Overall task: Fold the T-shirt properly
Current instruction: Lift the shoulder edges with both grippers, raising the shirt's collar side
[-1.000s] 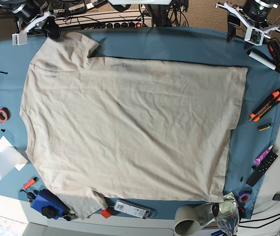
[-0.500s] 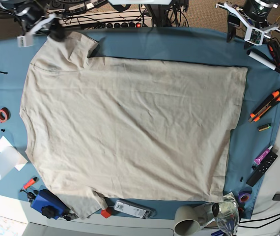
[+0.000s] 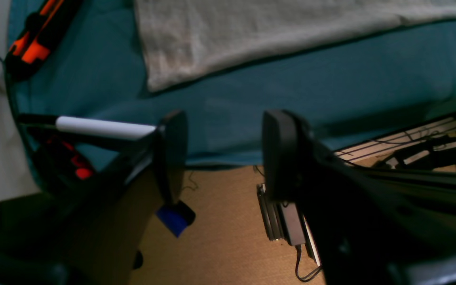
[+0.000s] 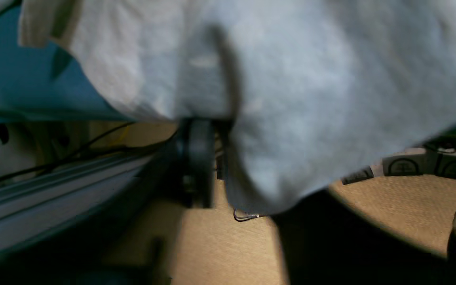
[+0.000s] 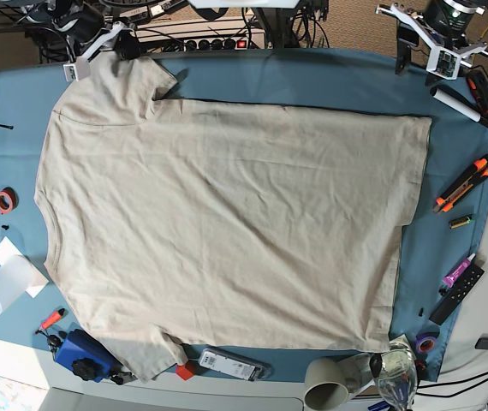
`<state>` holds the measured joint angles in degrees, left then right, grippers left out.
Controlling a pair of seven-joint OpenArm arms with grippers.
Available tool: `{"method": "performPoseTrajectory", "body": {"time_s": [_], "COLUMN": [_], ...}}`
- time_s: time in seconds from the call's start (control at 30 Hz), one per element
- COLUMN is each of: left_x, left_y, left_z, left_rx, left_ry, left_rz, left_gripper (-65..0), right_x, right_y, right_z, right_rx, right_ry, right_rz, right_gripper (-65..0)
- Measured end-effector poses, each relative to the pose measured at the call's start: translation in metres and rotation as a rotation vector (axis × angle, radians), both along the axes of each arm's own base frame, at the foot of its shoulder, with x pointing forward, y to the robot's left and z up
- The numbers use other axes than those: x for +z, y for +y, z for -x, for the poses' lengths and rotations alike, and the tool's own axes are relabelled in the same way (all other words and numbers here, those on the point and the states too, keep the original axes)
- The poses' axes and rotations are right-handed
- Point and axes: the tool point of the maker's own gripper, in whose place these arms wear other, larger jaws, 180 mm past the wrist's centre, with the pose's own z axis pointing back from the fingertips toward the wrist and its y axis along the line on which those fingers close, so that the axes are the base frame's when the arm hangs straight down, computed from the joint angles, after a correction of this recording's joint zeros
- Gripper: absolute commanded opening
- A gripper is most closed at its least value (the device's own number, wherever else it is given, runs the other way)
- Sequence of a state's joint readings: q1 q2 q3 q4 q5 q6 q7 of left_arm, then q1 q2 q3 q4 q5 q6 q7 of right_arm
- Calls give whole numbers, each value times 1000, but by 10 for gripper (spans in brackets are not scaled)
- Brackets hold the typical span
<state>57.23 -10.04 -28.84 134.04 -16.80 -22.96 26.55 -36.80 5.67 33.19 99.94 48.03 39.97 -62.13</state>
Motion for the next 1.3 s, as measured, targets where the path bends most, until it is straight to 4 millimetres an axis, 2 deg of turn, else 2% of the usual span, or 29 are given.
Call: {"method": "performPoseTrajectory", "body": {"time_s": [0.13,0.3,0.47,0.57,0.73,0.77,0.87,0.93,1.0,1.07,1.2,1.3], "left_x": [1,1,0,3,10,11,18,24,28,33,25,28], "left_y": [0,0,0,-2,-3,-3,-2,8,30,42,43,43], "left_z": [-1,-1,0,-8,-22,-25,-39,-49,-57,-63,-68,-77], "left_rx": [0,0,0,6,8,8,14,90,223,293,333,336], "left_ry": [-5,-7,1,-24,-73,-85,-134,-169,-199,-228,-171,-199], "left_rz": [1,2,0,25,33,33,34,35,15,10,39,65], "left_gripper": [-349,-429,-558,-650,-650,-625,-418,-325,-317,-317,-318,-318], "right_x": [-1,2,12,27,45,46,45,44,43,42,42,41], "right_y": [1,3,10,6,-14,-17,-19,-18,-18,-17,-17,-17], "right_z": [1,3,13,9,0,0,3,5,6,8,9,10], "right_rx": [8,-8,-23,-24,-45,-51,-49,-45,-41,-36,-33,-30], "right_ry": [14,7,-5,-47,-103,-105,-88,-79,-71,-61,-54,-49], "right_rz": [-3,-30,-75,-66,6,11,18,18,18,18,18,17], "right_gripper": [-650,-650,-650,-650,-650,-650,-650,-650,-650,-650,-650,-650]}}
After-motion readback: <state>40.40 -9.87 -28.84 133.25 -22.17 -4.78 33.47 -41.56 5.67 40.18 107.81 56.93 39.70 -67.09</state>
